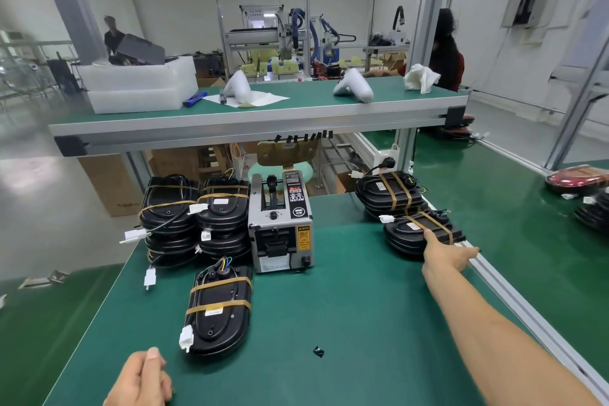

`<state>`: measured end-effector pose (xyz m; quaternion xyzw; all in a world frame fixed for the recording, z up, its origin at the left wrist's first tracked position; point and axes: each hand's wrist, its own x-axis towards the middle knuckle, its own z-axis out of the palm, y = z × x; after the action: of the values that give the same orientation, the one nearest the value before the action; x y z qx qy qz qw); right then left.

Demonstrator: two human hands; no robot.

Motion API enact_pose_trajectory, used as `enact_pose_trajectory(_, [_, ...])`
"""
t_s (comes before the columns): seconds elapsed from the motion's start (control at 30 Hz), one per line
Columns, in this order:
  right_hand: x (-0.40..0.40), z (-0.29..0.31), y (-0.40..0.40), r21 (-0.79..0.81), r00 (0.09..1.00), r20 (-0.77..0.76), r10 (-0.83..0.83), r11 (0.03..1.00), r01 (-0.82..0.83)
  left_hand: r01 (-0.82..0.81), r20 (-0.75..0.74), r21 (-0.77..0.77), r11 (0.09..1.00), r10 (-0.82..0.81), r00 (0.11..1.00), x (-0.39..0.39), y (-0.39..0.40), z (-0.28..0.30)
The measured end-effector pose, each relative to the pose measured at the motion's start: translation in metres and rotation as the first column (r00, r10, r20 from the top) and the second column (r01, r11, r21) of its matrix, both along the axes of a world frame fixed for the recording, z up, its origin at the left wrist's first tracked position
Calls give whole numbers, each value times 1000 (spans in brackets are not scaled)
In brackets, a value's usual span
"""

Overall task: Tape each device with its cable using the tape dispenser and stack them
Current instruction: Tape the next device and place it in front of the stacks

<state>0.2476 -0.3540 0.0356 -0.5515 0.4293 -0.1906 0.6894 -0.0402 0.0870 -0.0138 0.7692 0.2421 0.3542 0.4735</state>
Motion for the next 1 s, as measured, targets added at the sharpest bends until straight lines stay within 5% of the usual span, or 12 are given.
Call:
enact_pose_trajectory(0.23, [-83,-4,9,-99,891,309,332,943,-317,-5,30,-150,989,10,999,-1,-1,-6])
enact_pose_trajectory(0.4, [-131,43,54,-310,588,449,673,735,-603,12,40,-279,960,-1,999,-1,8,-5])
enact_pose_trajectory(0.57, [-168,102,109,-685,102,191,976,206,-699,53,3,-252,966,-54,999,-18,-2,20])
enact_pose_trajectory(0.7, [-191,110,149,-762,-182,-124,975,-212,-612,160,30,-171,972,-158,987,-33,-9,38])
enact_pose_trajectory(0.83, [-207,105,174,-742,-282,-307,909,-414,-527,379,50,-79,922,-376,925,-48,-11,41])
enact_pose_trajectory(1.0, [-216,102,184,-714,-313,-425,849,-527,-461,548,-15,-54,834,-550,835,-56,-21,26])
